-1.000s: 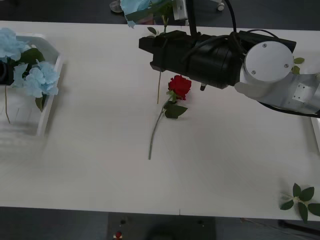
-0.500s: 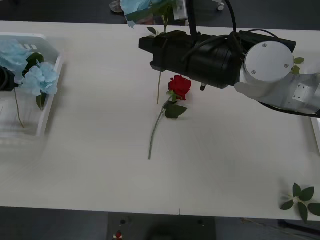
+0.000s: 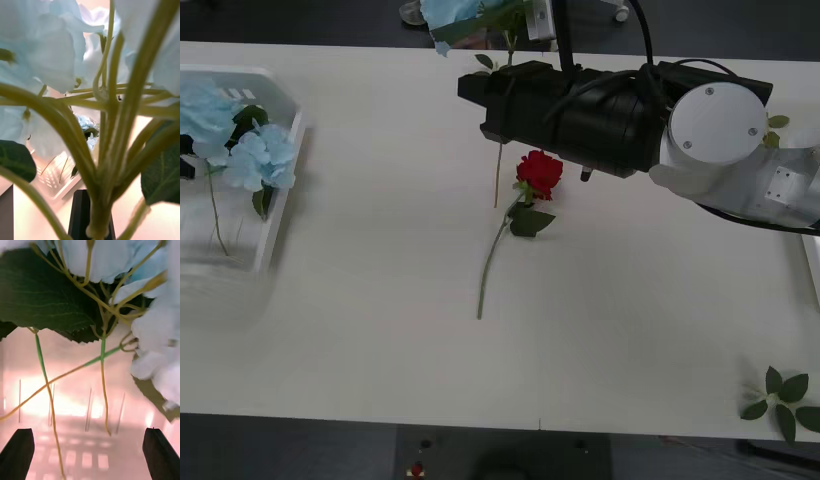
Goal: Put the red flowers into the right box and the blue flowers into the left box
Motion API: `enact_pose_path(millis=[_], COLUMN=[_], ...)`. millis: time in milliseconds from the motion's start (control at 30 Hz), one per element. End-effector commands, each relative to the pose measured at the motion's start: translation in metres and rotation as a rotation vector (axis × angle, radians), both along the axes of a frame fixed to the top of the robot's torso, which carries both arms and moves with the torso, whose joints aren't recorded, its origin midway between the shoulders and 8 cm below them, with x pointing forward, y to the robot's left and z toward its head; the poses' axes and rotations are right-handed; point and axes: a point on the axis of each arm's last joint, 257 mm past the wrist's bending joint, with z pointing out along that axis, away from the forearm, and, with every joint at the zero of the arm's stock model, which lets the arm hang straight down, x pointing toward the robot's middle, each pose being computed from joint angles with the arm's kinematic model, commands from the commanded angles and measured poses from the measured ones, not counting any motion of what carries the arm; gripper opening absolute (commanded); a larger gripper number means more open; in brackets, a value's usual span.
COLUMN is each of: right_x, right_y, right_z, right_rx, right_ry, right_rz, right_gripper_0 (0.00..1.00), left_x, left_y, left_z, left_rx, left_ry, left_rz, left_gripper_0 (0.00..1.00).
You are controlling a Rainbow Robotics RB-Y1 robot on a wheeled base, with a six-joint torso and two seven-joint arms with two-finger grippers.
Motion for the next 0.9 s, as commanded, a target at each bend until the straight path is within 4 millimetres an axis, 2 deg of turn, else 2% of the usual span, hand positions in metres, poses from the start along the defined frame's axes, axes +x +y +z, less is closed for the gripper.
enact_pose_path(millis=[33,167,233,267,300,333,400,467,500,700,900], right_x=[-0.002,-0.002,-0.002,-0.002,-0.002,-0.002,-0.002,-0.002,-0.002,-0.002,-0.002], right_y=[0.005,0.005,0.005,0.005,0.005,0.005,0.005,0.005,0.005,0.005,0.005], right_z=[0.014,0.014,0.014,0.014,0.014,0.014,0.014,0.014,0.014,0.014,0.014], right_rx=[0.004,0.004,0.004,0.004,0.004,0.004,0.004,0.004,0.004,0.004,0.004], right_ry=[-0.031,-0.031,-0.031,-0.031,-0.031,-0.031,-0.031,-0.031,-0.031,-0.031,-0.031], right_rz=[0.01,0.01,0.01,0.01,0.01,0.01,0.01,0.01,0.01,0.01,0.01], right_gripper_0=[0.0,0.0,0.0,0.0,0.0,0.0,0.0,0.0,0.0,0.0,0.0], left_x=[-0.004,-0.009,-0.009,-0.009,-0.008,-0.008,-0.009,-0.01,-0.011,-0.014,-0.022], left_y=[-0.012,-0.051,-0.079,-0.086,-0.104,-0.111,-0.141,-0.156,-0.171,-0.214,-0.258], left_z=[0.078,0.102,0.115,0.118,0.126,0.129,0.14,0.146,0.149,0.158,0.154], left_rx=[-0.039,-0.145,-0.2,-0.214,-0.251,-0.267,-0.343,-0.367,-0.397,-0.47,-0.561], left_ry=[-0.06,-0.08,-0.102,-0.11,-0.136,-0.147,-0.188,-0.219,-0.248,-0.372,-0.488], left_rz=[-0.1,-0.193,-0.263,-0.281,-0.336,-0.356,-0.451,-0.521,-0.582,-0.8,-0.997], left_gripper_0=[0.84,0.84,0.84,0.84,0.84,0.84,0.84,0.83,0.84,0.84,0.84])
